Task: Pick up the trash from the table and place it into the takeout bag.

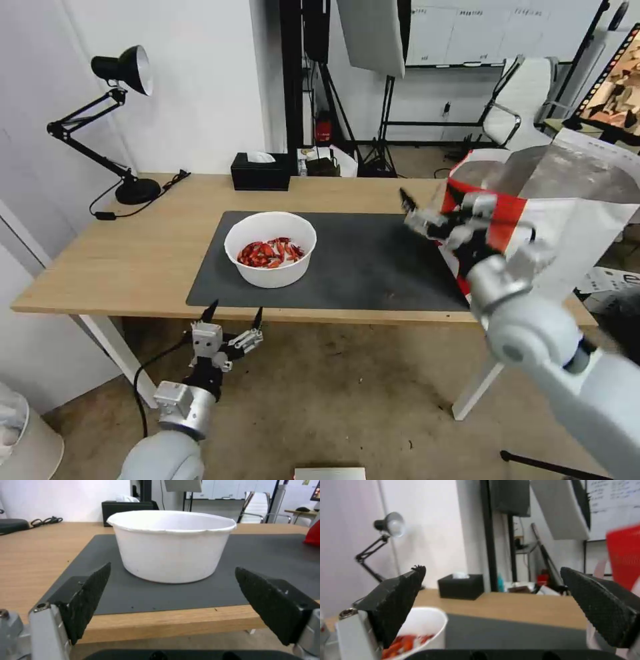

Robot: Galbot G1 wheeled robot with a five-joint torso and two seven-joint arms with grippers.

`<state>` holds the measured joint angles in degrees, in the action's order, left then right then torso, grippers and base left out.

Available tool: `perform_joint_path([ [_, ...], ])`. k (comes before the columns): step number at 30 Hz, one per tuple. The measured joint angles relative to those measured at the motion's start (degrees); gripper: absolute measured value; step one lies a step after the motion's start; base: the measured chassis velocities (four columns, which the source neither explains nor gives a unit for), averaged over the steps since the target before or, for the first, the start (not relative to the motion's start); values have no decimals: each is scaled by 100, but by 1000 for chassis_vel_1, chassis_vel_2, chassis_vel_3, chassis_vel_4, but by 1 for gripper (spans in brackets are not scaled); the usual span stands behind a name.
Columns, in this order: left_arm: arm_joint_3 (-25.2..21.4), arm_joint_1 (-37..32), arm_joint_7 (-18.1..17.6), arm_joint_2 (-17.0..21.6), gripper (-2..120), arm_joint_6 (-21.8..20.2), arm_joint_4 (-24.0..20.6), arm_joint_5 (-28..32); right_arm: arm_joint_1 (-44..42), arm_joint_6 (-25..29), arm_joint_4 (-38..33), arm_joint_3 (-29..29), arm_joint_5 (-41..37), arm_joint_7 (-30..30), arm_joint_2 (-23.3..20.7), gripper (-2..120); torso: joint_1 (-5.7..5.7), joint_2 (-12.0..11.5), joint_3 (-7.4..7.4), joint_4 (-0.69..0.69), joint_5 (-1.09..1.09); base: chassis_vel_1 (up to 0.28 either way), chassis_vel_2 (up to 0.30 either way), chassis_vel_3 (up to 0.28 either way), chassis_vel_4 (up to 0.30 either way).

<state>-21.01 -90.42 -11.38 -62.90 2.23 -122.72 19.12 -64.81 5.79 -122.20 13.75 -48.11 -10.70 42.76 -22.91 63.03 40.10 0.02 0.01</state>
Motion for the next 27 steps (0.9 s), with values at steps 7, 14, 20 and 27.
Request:
perform_joint_path([
  [7,-34,-47,6,2,100,80,4,-7,-996,513,243,240,585,430,309,100,0,0,0,-1,-2,0,0,0,0],
  [14,-38,-69,9,0,100,141,62,-19,-1703,800,593,415,1295,417,687,100,0,0,0,-1,-2,0,0,0,0],
  [20,-34,-68,22,15,100,147,88,-20,-2112,789,689,429,1744,-9,849,100,0,0,1,-1,-2,0,0,0,0],
  [27,7,-64,35,17,100,147,97,-22,-2324,748,672,377,1772,-186,954,100,0,0,1,-1,-2,0,0,0,0],
])
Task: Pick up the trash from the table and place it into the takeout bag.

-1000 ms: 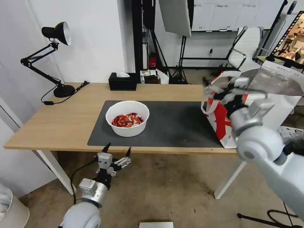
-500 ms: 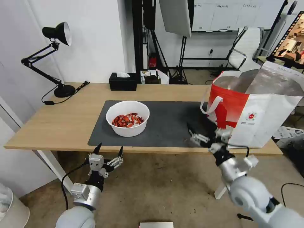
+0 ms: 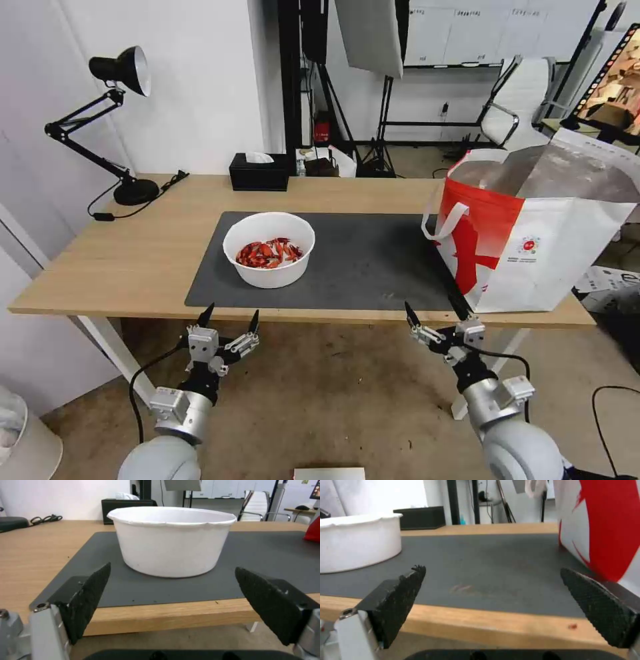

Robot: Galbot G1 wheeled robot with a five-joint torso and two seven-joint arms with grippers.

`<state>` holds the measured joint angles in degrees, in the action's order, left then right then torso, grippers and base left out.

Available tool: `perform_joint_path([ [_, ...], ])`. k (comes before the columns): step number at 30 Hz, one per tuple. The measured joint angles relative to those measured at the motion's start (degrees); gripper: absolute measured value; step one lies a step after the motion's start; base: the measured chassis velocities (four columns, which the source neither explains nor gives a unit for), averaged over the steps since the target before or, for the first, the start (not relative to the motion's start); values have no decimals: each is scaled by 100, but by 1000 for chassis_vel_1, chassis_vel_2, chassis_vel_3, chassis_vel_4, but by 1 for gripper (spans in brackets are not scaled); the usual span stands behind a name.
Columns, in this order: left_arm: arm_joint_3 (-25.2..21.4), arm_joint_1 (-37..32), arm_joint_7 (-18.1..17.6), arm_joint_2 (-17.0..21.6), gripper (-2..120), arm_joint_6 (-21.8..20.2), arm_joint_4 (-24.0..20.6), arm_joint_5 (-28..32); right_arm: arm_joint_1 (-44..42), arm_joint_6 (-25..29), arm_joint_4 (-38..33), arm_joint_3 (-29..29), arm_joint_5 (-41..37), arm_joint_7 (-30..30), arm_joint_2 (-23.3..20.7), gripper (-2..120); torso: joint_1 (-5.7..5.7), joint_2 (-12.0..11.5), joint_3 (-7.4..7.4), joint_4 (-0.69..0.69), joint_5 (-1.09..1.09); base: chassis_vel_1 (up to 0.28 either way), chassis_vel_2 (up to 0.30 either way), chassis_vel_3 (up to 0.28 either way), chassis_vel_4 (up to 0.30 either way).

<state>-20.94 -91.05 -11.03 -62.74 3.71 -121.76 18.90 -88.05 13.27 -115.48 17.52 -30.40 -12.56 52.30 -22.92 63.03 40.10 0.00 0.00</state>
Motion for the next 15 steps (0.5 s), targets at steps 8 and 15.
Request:
perform_joint_path([
  [8,1,0,3,-2,100,0,9,-3,-51,-119,-84,-22,-211,-54,16,100,0,0,0,0,0,0,0,0,0],
  [15,-45,55,-8,-11,100,-28,-17,98,-43,-128,-89,-25,-229,-58,13,100,1,0,0,-1,0,0,0,0,0],
])
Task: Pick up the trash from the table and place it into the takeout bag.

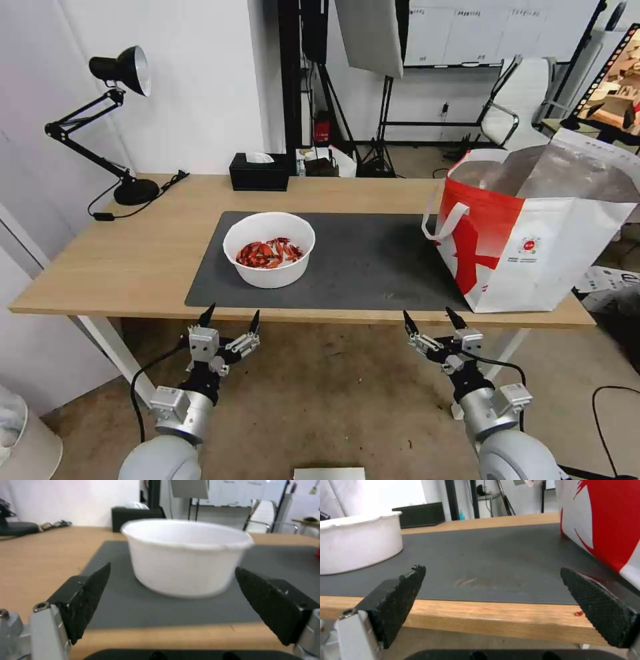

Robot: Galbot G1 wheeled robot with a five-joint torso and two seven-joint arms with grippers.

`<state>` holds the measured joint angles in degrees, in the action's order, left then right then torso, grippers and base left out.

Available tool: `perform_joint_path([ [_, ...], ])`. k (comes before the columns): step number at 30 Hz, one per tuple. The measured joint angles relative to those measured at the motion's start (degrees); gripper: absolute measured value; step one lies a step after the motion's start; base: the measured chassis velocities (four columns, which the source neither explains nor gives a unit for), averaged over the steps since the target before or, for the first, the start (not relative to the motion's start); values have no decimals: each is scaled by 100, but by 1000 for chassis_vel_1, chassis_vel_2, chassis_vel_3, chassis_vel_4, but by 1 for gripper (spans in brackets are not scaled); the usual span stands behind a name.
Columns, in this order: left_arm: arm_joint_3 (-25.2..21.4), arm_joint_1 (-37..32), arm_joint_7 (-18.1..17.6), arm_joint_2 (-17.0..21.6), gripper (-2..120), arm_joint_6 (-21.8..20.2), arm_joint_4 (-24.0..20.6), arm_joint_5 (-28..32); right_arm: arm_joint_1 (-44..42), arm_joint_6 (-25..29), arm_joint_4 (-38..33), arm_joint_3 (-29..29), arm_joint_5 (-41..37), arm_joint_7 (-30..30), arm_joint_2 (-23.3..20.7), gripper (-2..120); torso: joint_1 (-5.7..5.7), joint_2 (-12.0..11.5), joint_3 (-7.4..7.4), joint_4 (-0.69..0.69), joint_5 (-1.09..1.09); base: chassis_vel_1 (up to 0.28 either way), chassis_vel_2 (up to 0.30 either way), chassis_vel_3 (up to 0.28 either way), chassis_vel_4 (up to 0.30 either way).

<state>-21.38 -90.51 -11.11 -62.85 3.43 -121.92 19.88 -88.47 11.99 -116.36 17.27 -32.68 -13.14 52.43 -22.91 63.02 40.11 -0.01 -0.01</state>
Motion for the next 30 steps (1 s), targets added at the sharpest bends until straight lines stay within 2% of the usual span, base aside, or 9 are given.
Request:
perform_joint_path([
  [2,-78,166,-90,59,100,-99,-35,199,3,-2,-2,-1,-2,0,-1,100,0,0,0,0,0,0,0,0,0],
  [5,-271,732,-357,467,100,-504,-158,1212,10,-5,-3,-3,-4,-2,-3,100,-1,0,0,1,1,0,0,0,0],
  [7,-365,1333,-569,986,100,-1107,-257,2532,14,-7,-5,-5,-6,-3,-5,100,-1,0,0,1,0,0,0,0,0],
  [8,-365,1333,-569,986,100,-1107,-257,2532,14,-7,-5,-5,-6,-3,-5,100,-1,0,0,1,0,0,0,0,0],
  [11,-412,2094,-794,1492,100,-2047,-214,4076,16,-7,-7,-7,-7,-3,-6,100,-1,0,0,2,0,0,0,0,0],
  [12,-412,2094,-794,1492,100,-2047,-214,4076,16,-7,-7,-7,-7,-3,-6,100,-1,0,0,2,0,0,0,0,0],
  [15,-287,2993,-1372,1927,100,-3197,122,5496,18,-8,-8,-7,-9,-2,-7,100,-1,0,0,2,0,0,0,0,0],
  [20,86,3960,-1782,2258,100,-4071,833,6437,20,-8,-9,-7,-10,-3,-8,100,-1,-1,1,1,0,0,0,0,0],
  [30,742,4933,-1447,2161,100,-4228,1907,6768,23,-8,-9,-7,-10,-1,-9,100,-1,-1,1,1,0,0,0,0,0],
])
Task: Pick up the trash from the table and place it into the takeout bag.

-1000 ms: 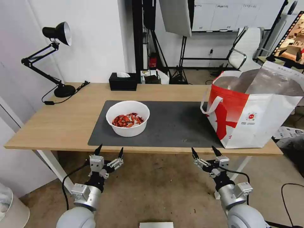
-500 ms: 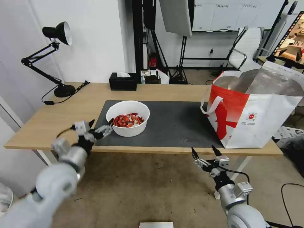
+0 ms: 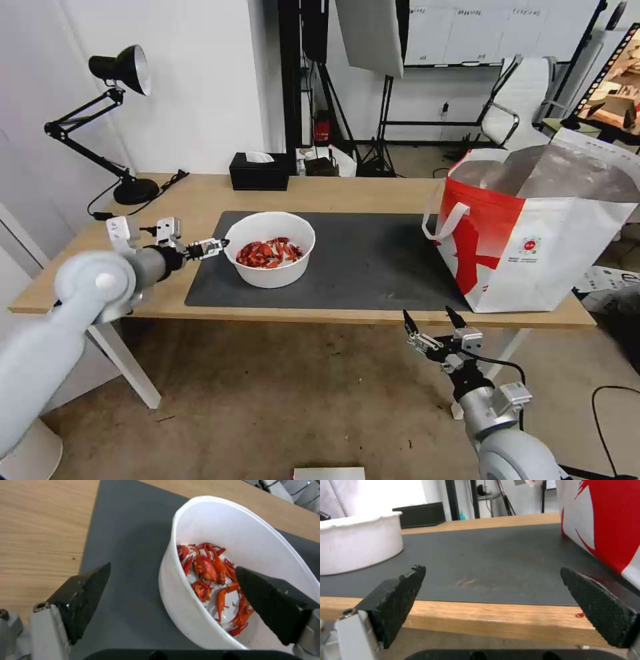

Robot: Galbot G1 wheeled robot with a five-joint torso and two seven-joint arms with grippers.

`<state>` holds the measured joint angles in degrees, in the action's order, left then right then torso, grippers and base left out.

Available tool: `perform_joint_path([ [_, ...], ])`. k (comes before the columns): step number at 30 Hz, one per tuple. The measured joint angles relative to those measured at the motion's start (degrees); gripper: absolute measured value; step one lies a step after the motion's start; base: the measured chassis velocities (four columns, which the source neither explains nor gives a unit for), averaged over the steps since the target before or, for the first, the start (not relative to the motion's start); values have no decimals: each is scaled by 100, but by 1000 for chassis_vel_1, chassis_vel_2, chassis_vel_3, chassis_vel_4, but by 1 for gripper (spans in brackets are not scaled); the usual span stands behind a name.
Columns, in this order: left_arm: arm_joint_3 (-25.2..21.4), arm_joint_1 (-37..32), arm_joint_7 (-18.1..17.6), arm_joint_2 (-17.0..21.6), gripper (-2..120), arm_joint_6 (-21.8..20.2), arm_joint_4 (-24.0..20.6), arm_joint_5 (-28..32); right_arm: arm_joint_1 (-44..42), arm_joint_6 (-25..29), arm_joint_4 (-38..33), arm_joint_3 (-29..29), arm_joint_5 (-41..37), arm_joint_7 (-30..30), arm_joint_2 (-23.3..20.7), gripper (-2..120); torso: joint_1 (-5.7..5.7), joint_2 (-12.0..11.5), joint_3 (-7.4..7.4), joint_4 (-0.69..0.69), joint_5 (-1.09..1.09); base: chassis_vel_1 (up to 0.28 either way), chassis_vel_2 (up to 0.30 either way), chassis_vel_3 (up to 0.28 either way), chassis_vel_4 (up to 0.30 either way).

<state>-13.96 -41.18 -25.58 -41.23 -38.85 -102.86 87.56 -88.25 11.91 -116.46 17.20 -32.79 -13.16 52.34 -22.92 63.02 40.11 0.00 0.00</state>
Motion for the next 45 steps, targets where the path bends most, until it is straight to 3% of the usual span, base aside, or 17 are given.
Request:
perform_joint_path([
  [15,688,609,-309,-462,99,-53,521,-44,1,0,0,0,0,2,0,100,0,0,0,1,1,0,0,0,0],
  [19,720,604,-405,-481,86,-52,478,14,1,0,0,0,0,2,0,100,0,0,0,0,1,0,0,0,0],
  [22,739,604,-467,-466,70,-30,477,50,1,0,0,0,0,2,0,100,0,1,0,0,0,0,0,0,0],
  [34,709,508,-469,-450,30,46,375,94,2,0,0,0,0,2,0,100,0,1,-1,0,0,0,0,0,0],
  [41,751,486,-454,-511,2,115,390,83,2,0,0,0,0,2,0,100,1,1,-1,0,0,0,0,0,0],
  [45,745,457,-451,-511,0,179,367,64,2,0,0,0,0,2,0,100,1,1,-1,0,0,0,0,0,0],
])
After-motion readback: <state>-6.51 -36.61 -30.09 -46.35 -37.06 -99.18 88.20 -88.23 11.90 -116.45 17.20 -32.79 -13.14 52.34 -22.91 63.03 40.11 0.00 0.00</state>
